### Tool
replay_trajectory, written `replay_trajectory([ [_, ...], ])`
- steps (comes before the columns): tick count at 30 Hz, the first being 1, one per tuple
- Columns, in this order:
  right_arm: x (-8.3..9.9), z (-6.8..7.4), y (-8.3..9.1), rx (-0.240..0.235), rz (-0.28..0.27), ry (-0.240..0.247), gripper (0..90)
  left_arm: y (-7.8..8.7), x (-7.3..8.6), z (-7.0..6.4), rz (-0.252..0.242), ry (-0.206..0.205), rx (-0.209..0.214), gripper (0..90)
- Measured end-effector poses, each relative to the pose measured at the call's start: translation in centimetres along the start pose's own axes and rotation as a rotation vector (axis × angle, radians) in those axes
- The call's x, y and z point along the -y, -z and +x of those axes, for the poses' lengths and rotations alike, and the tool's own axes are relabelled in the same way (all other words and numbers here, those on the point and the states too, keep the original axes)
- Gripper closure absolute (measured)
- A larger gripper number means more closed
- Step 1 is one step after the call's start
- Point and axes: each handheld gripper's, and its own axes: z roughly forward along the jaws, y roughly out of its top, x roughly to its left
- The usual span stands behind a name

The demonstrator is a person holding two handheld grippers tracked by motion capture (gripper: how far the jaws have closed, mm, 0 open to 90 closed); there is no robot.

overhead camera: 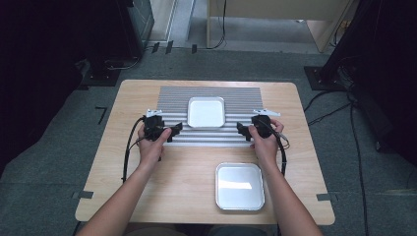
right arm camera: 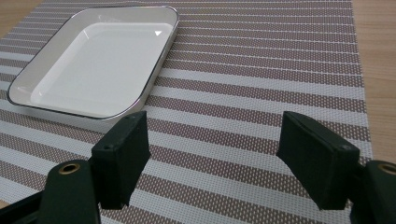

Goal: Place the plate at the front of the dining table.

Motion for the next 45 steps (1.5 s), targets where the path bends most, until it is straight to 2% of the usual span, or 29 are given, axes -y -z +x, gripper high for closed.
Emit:
replay_trajectory([
  [13,0.9,-0.5,2.2,-0.012,-0.024,0.015,25.4,1.8,1.3,0.8,-0.006,0.001,0.011,18.3],
  [25,1.9,-0.9,4.0,-0.022,-0.04,0.02,25.5,3.3,2.6,1.1,-0.013,-0.019,0.012,18.3],
  [29,2.6,-1.3,4.6,-0.02,-0.043,0.018,25.7,4.0,3.0,1.6,-0.02,-0.013,0.009,18.3],
  [34,3.4,-2.3,5.4,-0.021,-0.052,-0.008,26.0,4.8,3.6,2.1,-0.021,-0.015,0.007,18.3],
  [38,3.8,-2.6,5.9,-0.021,-0.056,-0.016,26.1,5.4,4.0,2.6,-0.029,0.001,0.006,18.3],
  [45,5.1,-3.3,7.1,-0.004,-0.06,-0.007,26.0,6.7,5.1,3.4,-0.028,-0.002,0.0,18.3],
])
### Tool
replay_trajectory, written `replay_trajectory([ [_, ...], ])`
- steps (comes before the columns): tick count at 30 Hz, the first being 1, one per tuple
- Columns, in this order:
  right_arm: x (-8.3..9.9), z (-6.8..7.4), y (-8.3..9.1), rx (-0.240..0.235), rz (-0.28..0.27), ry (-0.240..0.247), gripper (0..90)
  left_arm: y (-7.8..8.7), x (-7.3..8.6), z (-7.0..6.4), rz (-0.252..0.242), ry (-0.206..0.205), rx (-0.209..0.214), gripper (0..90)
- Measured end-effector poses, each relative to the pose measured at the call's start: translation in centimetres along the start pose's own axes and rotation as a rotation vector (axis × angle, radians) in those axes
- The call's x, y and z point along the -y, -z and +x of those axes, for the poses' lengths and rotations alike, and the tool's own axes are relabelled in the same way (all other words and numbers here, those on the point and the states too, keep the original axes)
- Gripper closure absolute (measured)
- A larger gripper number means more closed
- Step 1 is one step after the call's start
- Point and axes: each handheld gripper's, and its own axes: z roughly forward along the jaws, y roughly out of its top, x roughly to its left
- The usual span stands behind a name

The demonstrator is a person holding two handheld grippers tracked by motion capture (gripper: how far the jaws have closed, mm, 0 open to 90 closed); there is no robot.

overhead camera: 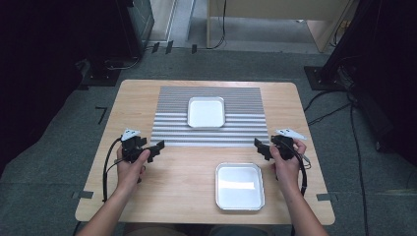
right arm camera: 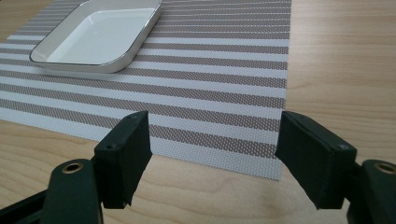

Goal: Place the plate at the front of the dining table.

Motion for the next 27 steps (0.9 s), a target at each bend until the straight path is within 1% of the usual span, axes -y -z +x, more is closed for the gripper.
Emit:
replay_trajectory([
  [2,0.1,-0.1,0.2,0.004,-0.002,0.001,26.1,0.2,0.1,0.1,-0.001,0.002,-0.001,18.3],
  [3,0.4,-0.4,0.5,0.005,-0.003,-0.008,26.0,0.5,0.4,0.2,-0.001,-0.005,-0.009,18.3],
  [4,0.4,-0.4,0.5,0.005,-0.003,-0.008,26.0,0.5,0.4,0.2,-0.001,-0.005,-0.009,18.3],
  [7,0.9,-0.8,1.1,0.009,-0.006,-0.013,26.0,1.1,1.1,0.2,-0.003,-0.026,-0.016,18.3],
  [10,1.3,-1.1,1.6,0.013,-0.005,-0.015,26.0,1.5,1.6,0.4,-0.005,-0.033,-0.021,18.3],
  [13,1.6,-1.4,2.1,0.018,-0.007,-0.014,26.0,1.7,1.9,0.6,-0.003,-0.028,-0.022,18.3],
  [14,1.6,-1.4,2.1,0.018,-0.007,-0.014,26.0,1.8,2.1,0.7,-0.002,-0.027,-0.023,18.3],
  [15,1.8,-1.7,2.5,0.019,-0.01,-0.017,26.0,2.1,2.4,1.0,-0.003,-0.023,-0.025,18.3],
  [19,2.5,-2.3,3.1,0.026,-0.011,-0.016,26.0,2.7,2.7,1.6,-0.01,-0.037,-0.054,18.3],
  [20,2.7,-2.4,3.3,0.03,-0.009,-0.016,26.0,2.7,2.7,1.6,-0.01,-0.037,-0.054,18.3],
  [22,2.9,-2.5,3.4,0.032,-0.007,-0.017,26.0,3.1,2.9,1.9,-0.015,-0.043,-0.067,18.3],
  [23,3.5,-2.7,3.5,0.035,0.0,-0.018,26.0,3.5,3.1,2.4,-0.017,-0.036,-0.074,18.3],
  [24,3.5,-2.7,3.5,0.035,0.0,-0.018,26.0,3.5,3.1,2.4,-0.017,-0.036,-0.074,18.3],
  [25,3.9,-2.8,3.6,0.036,0.006,-0.014,26.0,3.8,3.4,2.8,-0.019,-0.027,-0.083,18.3],
  [27,4.4,-2.9,3.8,0.035,0.009,-0.02,26.0,4.1,3.9,3.1,-0.014,-0.031,-0.097,18.3],
])
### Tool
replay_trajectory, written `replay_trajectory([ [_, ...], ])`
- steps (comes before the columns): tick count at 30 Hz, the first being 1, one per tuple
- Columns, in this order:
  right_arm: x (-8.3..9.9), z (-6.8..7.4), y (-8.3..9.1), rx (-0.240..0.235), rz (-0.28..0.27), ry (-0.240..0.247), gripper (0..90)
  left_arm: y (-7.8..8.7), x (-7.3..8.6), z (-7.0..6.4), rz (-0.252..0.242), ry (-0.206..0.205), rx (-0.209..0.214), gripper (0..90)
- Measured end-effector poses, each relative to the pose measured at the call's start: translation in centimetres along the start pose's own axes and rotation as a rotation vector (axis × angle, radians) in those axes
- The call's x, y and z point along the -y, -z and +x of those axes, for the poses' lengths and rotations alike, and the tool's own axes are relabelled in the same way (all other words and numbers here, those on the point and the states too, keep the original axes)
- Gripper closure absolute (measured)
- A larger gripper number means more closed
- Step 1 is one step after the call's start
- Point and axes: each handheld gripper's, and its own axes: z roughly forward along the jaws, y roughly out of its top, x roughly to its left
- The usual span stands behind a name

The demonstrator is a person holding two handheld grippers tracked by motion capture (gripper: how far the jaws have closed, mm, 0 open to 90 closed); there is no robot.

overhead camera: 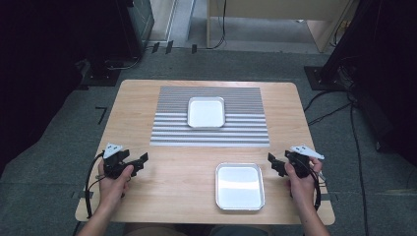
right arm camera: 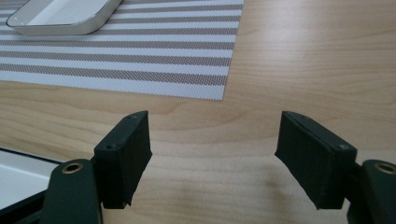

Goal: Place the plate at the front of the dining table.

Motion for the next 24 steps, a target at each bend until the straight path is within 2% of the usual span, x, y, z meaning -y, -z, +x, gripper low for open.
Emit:
replay_trajectory([
  [12,2.0,-1.2,1.9,0.016,-0.013,-0.011,25.9,1.7,1.9,1.6,0.006,-0.018,-0.037,18.3],
  [17,2.9,-2.2,3.0,0.035,-0.011,-0.031,25.9,2.6,2.5,2.8,-0.001,0.008,-0.052,18.3],
  [24,4.2,-3.5,4.8,0.062,-0.012,-0.034,25.9,4.0,3.4,4.3,-0.001,0.021,-0.077,18.3],
])
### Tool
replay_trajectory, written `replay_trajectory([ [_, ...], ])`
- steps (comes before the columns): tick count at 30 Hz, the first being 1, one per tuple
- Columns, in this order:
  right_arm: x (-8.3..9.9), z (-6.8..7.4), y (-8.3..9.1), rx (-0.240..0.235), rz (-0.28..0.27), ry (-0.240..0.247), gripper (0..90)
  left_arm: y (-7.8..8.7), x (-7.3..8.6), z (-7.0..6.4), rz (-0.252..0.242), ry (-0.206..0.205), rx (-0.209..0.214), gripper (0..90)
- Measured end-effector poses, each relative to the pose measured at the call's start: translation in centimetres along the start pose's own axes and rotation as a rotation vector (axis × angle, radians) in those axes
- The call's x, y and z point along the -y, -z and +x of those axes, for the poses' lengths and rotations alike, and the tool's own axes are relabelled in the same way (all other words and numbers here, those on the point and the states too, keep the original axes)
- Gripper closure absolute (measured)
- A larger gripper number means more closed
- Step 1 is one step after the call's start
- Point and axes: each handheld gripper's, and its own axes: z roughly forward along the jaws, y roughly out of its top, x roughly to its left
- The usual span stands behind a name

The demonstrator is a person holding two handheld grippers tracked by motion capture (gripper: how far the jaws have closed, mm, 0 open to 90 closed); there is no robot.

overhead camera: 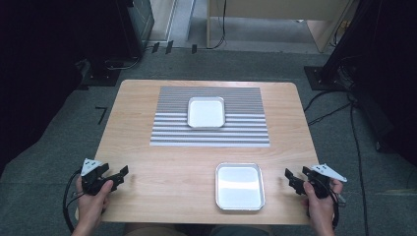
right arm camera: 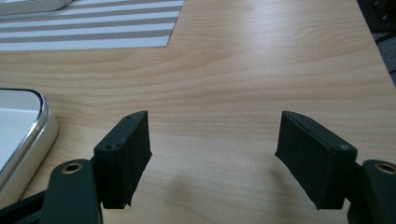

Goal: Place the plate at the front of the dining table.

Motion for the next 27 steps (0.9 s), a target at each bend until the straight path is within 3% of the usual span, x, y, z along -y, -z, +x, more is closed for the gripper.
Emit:
replay_trajectory([
  [10,1.6,-0.9,0.9,0.047,0.036,0.018,26.8,1.5,1.1,1.8,0.017,-0.038,-0.071,18.3],
  [12,1.8,-0.7,1.1,0.109,0.054,0.066,27.6,1.8,1.6,2.0,0.038,-0.056,-0.11,18.4],
  [15,2.0,-0.5,1.2,0.14,0.066,0.102,26.8,2.0,1.8,2.1,0.048,-0.065,-0.118,18.4],
  [23,2.3,-0.3,1.5,0.154,0.064,0.091,25.4,1.7,1.9,1.9,0.076,-0.104,-0.148,18.3],
  [27,3.3,-0.2,1.9,0.155,0.017,0.088,25.4,1.7,1.9,1.8,0.077,-0.104,-0.149,18.2],
])
